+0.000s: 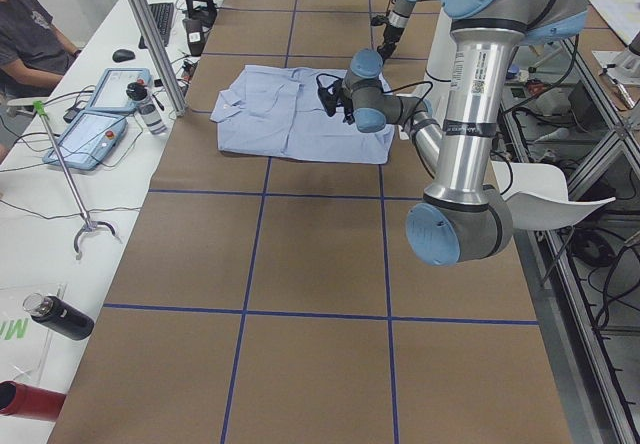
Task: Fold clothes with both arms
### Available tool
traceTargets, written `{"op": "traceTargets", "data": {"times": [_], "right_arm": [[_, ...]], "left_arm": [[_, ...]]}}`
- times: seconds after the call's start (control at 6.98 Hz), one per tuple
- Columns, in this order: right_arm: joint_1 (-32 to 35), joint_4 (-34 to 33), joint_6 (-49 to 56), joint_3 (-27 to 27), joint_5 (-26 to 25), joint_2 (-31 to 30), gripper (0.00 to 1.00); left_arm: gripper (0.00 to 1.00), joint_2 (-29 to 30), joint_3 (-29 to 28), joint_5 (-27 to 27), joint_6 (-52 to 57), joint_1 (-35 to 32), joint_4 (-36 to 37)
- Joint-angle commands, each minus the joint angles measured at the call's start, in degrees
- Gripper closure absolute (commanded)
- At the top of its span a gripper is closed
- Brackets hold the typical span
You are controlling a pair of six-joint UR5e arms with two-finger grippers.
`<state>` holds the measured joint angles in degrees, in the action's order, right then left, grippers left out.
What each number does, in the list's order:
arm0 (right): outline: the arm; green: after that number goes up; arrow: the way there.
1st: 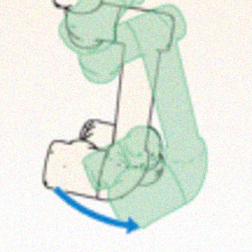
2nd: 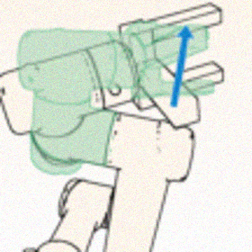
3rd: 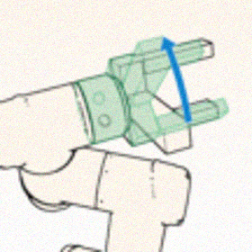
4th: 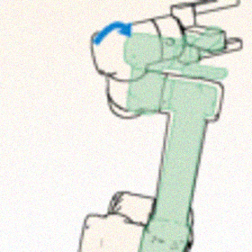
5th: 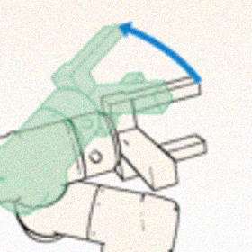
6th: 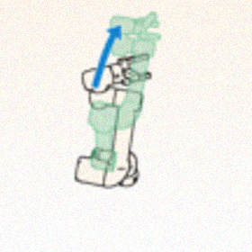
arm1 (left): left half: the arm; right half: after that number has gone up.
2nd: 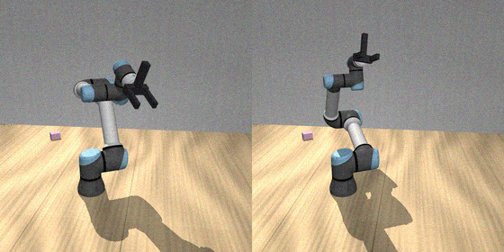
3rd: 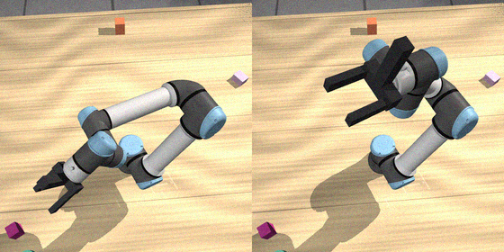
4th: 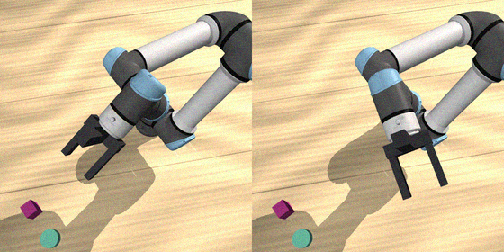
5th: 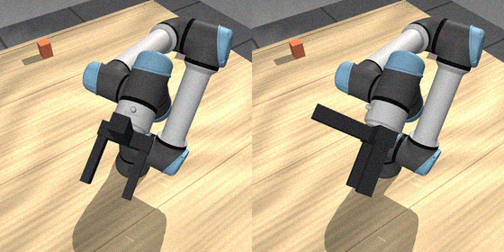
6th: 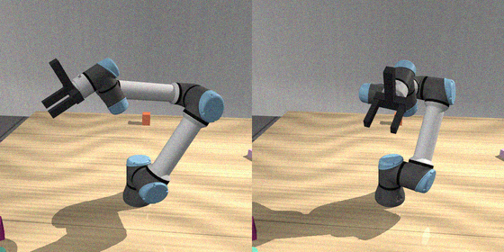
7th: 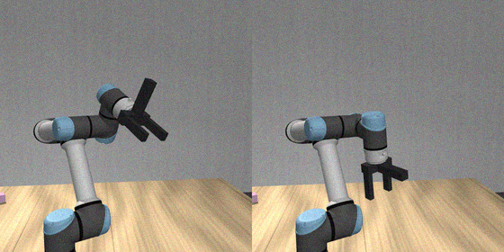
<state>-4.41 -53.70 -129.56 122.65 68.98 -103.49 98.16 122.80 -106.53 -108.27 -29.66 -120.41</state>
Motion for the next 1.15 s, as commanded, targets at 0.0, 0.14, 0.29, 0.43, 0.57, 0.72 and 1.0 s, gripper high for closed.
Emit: {"op": "traceTargets", "data": {"times": [0.0,0.14,0.29,0.43,0.57,0.72,1.0], "right_arm": [[0.10,-0.01,-0.08,-0.04,-0.16,0.30,0.37],[0.10,-0.01,-0.08,-0.74,-0.16,0.39,0.37],[0.01,-0.01,-0.08,-1.01,-0.16,0.39,0.37],[0.01,-0.01,-0.08,-1.10,-0.16,0.57,0.37],[0.01,-0.09,0.01,-1.19,-0.07,0.65,0.37],[-0.07,-0.09,0.01,-1.80,-0.07,0.74,0.37],[-0.07,-0.09,0.01,-1.89,0.10,0.74,0.37]], "left_arm": [[0.29,0.36,1.82,0.00,-0.01,0.04,4.10],[0.29,0.36,1.92,0.00,-0.01,0.04,4.21],[0.29,0.36,1.92,0.00,-0.01,0.13,4.21],[0.29,0.28,1.92,0.00,-0.01,0.31,4.22],[0.29,0.28,1.92,0.00,-0.01,0.22,4.22],[0.29,0.28,1.92,0.09,-0.01,0.22,4.22],[0.29,0.54,1.92,0.01,-0.10,0.31,4.22]]}}
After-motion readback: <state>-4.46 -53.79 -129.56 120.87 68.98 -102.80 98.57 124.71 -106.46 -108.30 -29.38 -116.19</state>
